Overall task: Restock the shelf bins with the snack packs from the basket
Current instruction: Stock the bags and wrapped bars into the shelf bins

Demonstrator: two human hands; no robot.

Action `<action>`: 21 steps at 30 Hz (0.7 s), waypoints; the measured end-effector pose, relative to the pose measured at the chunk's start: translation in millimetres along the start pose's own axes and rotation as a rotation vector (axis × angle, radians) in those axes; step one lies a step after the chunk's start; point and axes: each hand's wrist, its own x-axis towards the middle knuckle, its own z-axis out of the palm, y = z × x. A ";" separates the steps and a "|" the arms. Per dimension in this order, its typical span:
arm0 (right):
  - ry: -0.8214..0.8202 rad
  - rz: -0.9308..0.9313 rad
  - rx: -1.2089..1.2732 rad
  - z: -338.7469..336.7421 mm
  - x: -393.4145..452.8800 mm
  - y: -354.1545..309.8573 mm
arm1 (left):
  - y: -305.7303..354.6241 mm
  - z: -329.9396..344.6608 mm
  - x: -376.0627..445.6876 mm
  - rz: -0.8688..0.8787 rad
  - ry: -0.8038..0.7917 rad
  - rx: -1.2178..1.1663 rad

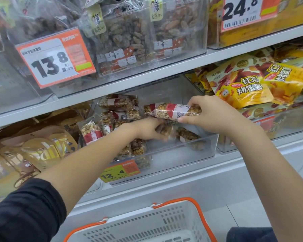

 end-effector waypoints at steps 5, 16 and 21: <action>-0.011 -0.003 -0.009 -0.7 0.3 0.0 | 17.6 4.1 13.8 -0.111 0.119 0.058; -0.008 -0.003 0.058 -2.6 -2.0 2.0 | 31.1 -3.0 22.9 -0.273 -0.135 0.381; -0.016 -0.008 0.053 -3.9 -2.2 2.5 | 23.6 2.0 22.7 -0.264 -0.083 0.343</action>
